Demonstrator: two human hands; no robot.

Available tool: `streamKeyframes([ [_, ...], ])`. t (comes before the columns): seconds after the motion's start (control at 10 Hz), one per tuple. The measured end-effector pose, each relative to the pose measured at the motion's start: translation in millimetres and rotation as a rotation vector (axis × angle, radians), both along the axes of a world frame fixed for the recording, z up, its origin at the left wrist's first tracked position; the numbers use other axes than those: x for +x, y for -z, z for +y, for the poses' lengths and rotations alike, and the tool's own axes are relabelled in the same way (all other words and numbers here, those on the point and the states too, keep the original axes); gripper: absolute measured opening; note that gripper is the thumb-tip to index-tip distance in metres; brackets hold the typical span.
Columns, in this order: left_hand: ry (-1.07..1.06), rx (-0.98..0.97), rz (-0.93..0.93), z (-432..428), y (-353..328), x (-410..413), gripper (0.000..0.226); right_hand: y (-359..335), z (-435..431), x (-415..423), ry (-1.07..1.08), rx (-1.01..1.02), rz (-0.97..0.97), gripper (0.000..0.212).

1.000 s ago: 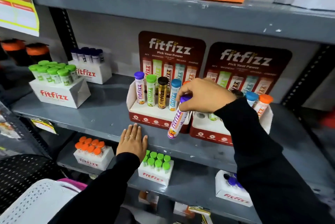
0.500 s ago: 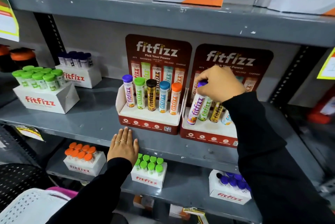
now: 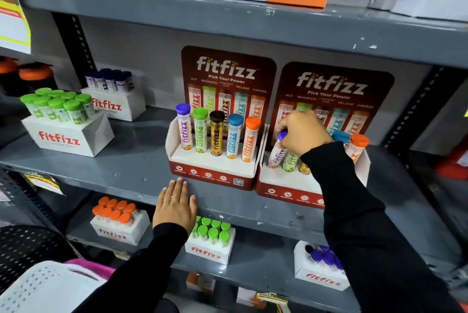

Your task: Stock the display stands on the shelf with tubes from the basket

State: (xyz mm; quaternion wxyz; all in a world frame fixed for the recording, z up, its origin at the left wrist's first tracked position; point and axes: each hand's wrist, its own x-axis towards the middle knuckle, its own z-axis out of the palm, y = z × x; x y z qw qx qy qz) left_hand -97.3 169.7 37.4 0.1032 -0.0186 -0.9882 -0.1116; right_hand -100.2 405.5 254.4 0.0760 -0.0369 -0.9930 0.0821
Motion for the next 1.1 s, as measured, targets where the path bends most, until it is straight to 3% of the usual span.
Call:
streamKeyframes([
  [0.1,-0.001,0.004,-0.001,0,0,0,0.085,-5,-1,-9,0.012,0.029,0.003,0.024],
  [0.3,0.013,0.020,0.005,-2,2,0,0.078,-13,-9,-22,-0.004,0.120,-0.062,0.043],
  [0.5,0.041,0.020,-0.017,-5,4,-1,0.075,-13,-14,-23,0.041,0.081,-0.091,0.061],
  [0.7,0.085,-0.036,-0.048,-9,3,-2,0.100,-13,-16,-18,0.016,0.075,-0.045,0.067],
  [0.8,0.084,-0.055,-0.095,-10,-6,-2,0.073,-12,-22,-1,-0.011,0.081,0.079,0.053],
  [0.9,0.103,-0.006,-0.004,-5,-16,7,0.074,-2,-34,31,-0.075,0.116,0.171,0.040],
  [1.0,0.207,0.016,0.176,11,-45,15,0.066,12,-46,80,-0.210,0.161,0.137,0.046],
  [1.1,0.313,0.034,0.393,34,-90,17,0.060,29,-66,158,-0.351,0.028,0.018,0.029],
])
